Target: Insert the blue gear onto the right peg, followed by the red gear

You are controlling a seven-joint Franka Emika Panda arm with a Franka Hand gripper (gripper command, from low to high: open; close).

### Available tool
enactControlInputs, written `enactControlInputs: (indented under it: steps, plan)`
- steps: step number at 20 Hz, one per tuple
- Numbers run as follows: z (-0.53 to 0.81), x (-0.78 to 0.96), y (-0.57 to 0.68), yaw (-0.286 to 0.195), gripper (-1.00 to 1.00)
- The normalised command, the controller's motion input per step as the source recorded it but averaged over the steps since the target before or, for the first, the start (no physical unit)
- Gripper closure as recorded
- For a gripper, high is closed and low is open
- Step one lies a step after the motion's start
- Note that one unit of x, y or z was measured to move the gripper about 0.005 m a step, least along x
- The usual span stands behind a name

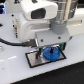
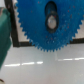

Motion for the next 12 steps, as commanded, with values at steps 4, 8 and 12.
enactControlInputs:
  steps: [4, 8, 12]
  plan:
    - [0.53, -0.27, 0.14, 0.0, -1.0]
    - [0.33, -0.45, 0.21, 0.0, -1.0]
    - [0.09, -0.67, 0.07, 0.0, -1.0]
